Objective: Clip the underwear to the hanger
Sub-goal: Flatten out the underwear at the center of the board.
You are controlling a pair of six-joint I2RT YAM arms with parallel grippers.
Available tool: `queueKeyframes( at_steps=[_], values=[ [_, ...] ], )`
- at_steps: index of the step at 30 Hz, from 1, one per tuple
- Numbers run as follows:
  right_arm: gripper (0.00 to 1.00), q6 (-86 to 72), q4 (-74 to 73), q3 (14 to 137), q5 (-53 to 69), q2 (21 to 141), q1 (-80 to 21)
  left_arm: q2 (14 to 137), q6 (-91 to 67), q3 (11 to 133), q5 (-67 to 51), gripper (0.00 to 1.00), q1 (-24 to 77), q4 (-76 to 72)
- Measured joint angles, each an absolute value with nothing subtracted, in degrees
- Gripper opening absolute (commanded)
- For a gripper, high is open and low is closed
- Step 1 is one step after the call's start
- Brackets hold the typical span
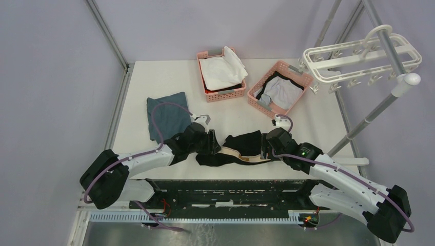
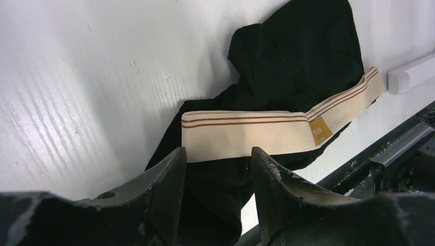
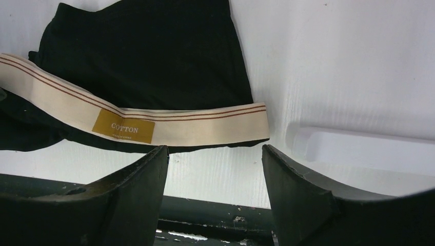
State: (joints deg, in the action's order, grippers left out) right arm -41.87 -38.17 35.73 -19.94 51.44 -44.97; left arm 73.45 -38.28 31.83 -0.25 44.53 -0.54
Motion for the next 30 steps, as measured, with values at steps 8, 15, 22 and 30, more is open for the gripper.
queueKeyframes(
  at_steps=[8, 15, 22, 30],
  values=[
    [0.75, -41.7, -38.2, 35.7, -20.3, 51.2, -45.0, 76.8, -38.3, 31.8, -2.1, 0.41, 44.3, -1.9],
    [0.75, -41.6, -38.3, 35.7, -20.6, 51.0, -45.0, 77.2, -38.1, 31.9, -2.1, 0.08, 43.2, -1.9],
    [0.75, -41.1, -38.7, 35.7, -21.0, 50.6, -45.0, 72.3, -36.5, 32.1, -1.6, 0.03, 41.7, -0.1],
    [0.75, -40.9, -38.7, 35.7, -21.2, 50.3, -45.0, 64.4, -34.1, 32.2, 0.0, 0.20, 41.3, 0.7]
  ],
)
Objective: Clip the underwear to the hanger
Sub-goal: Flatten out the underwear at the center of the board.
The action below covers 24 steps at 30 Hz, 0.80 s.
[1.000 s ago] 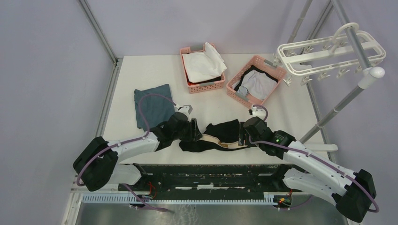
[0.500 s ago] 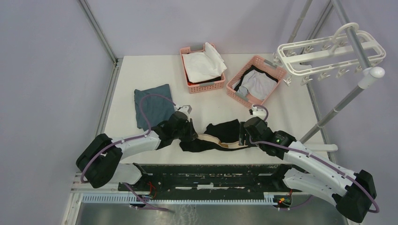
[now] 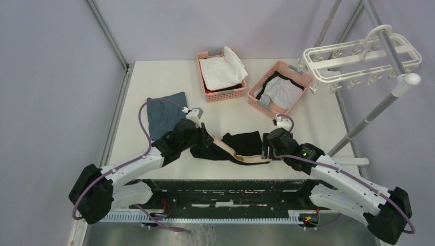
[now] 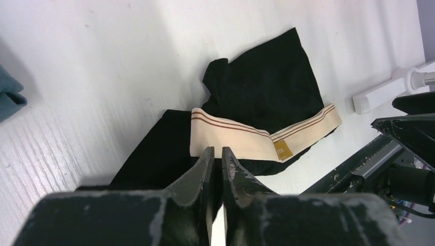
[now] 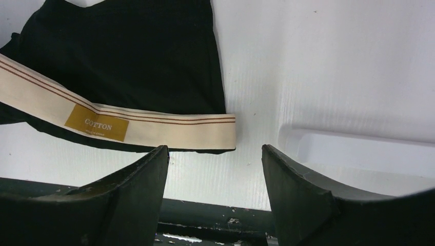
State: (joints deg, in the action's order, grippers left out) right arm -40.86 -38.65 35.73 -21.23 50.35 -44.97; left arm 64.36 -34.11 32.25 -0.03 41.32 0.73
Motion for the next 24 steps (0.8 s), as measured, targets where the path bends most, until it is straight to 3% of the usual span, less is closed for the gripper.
queueKeyframes(
  at_steps=[3, 7, 12, 16, 24],
  values=[
    [0.75, -40.8, -38.7, 35.7, -21.2, 50.3, -45.0, 65.1, -33.9, 32.2, 0.1, 0.26, 41.2, 0.8],
    [0.75, -40.6, -38.7, 35.7, -21.2, 50.3, -45.0, 68.0, -33.9, 32.2, 0.0, 0.48, 41.2, 0.8],
    [0.75, -40.4, -38.7, 35.7, -21.2, 50.3, -45.0, 69.5, -34.0, 32.2, 0.0, 0.67, 40.5, 0.7],
    [0.75, -40.3, -38.7, 35.7, -21.2, 50.3, -45.0, 69.6, -34.1, 32.2, -0.1, 0.75, 39.2, 0.7],
    [0.75, -40.2, -38.6, 35.7, -20.9, 51.6, -45.0, 70.5, -35.5, 31.1, -3.4, 0.81, 35.4, -2.0]
  ],
)
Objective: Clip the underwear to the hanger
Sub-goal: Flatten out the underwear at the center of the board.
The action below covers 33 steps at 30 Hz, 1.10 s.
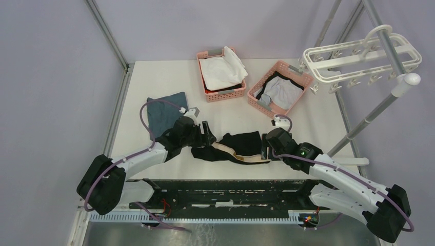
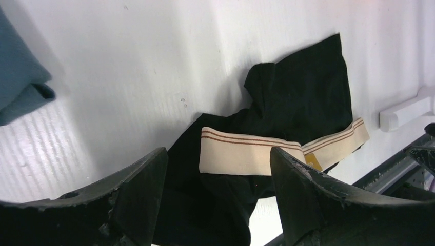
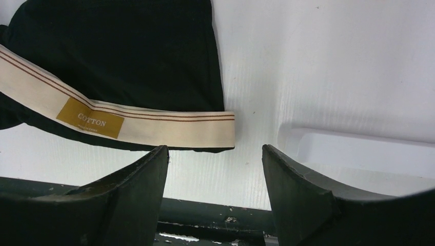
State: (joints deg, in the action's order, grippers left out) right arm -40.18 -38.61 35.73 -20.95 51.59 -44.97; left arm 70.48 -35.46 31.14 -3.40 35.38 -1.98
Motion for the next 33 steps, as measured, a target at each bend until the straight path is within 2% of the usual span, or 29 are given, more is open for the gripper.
queueKeyframes(
  at_steps=[4, 7, 10, 16, 18, 21, 24, 33],
  values=[
    [0.75, -40.2, -38.5, 35.7, -20.5, 52.0, -45.0, 74.1, -35.8, 31.1, -5.7, 0.81, 35.4, -3.4],
    [0.75, -40.2, -38.3, 35.7, -20.1, 52.3, -45.0, 76.8, -35.9, 30.6, -7.7, 0.75, 35.4, -4.6],
    [0.75, -40.2, -38.2, 35.7, -19.9, 52.3, -45.0, 78.1, -36.2, 29.8, -9.9, 0.62, 35.4, -6.2],
    [0.75, -40.2, -38.2, 35.7, -19.6, 51.8, -45.0, 78.8, -36.9, 29.4, -14.0, 0.23, 35.4, -9.8],
    [0.75, -40.2, -38.3, 35.7, -19.7, 51.2, -45.0, 78.8, -37.2, 29.4, -14.5, 0.14, 35.4, -10.6],
    [0.75, -40.2, -38.7, 35.7, -19.8, 50.3, -45.0, 77.6, -37.5, 29.5, -15.0, 0.07, 35.4, -10.3],
    [0.75, -40.2, -38.9, 35.6, -20.7, 49.4, -45.0, 73.6, -37.5, 29.7, -14.1, 0.03, 35.4, -8.1],
    [0.78, -35.0, -32.9, 31.9, -21.6, 42.9, -45.0, 58.3, -35.4, 33.9, -9.2, 0.03, 35.4, -0.4]
  ],
)
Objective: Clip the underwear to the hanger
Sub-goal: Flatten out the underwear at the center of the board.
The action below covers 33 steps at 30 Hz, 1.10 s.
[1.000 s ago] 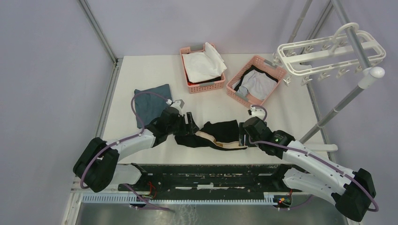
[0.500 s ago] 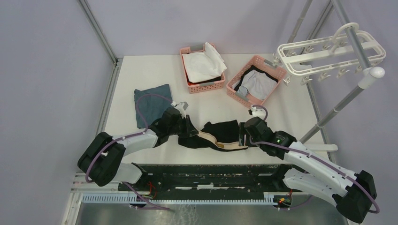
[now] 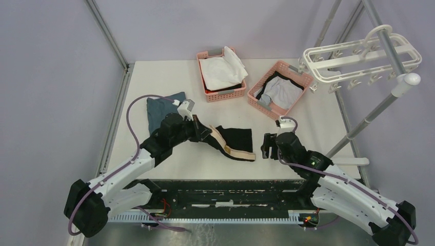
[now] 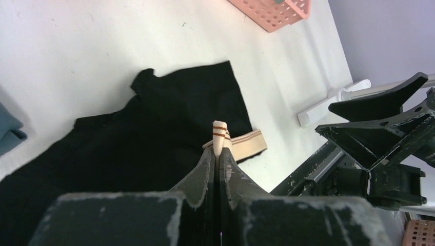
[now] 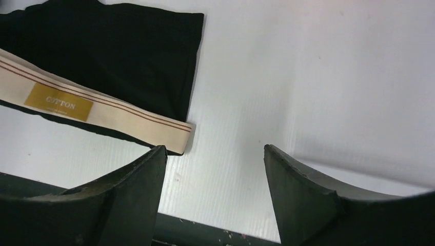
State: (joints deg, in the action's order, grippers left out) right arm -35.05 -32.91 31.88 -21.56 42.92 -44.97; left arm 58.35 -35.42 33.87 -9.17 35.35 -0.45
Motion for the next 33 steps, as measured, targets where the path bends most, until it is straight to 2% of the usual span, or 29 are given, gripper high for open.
queueKeyframes(
  at_steps=[6, 14, 21, 27, 33],
  values=[
    [0.77, -27.2, -20.4, 26.3, -18.9, 34.3, -44.9, 56.0, -31.0, 36.5, -9.2, 0.03, 35.4, 6.4],
    [0.77, -12.2, -4.0, 21.1, -4.8, 30.2, -44.9, 54.0, -28.0, 37.1, -9.1, 0.03, 35.4, 13.1],
    [0.77, 3.1, 6.0, 18.7, 11.0, 38.6, -44.9, 51.4, -27.4, 38.9, -7.9, 0.03, 35.4, 16.1],
    [0.76, 16.7, 2.7, 23.3, 23.2, 51.2, -44.9, 49.9, -25.3, 39.8, -7.3, 0.03, 35.4, 18.0],
    [0.74, 27.6, 0.3, 28.0, 28.6, 59.9, -44.9, 49.1, -24.1, 39.8, -6.9, 0.03, 35.4, 19.9]
  ],
)
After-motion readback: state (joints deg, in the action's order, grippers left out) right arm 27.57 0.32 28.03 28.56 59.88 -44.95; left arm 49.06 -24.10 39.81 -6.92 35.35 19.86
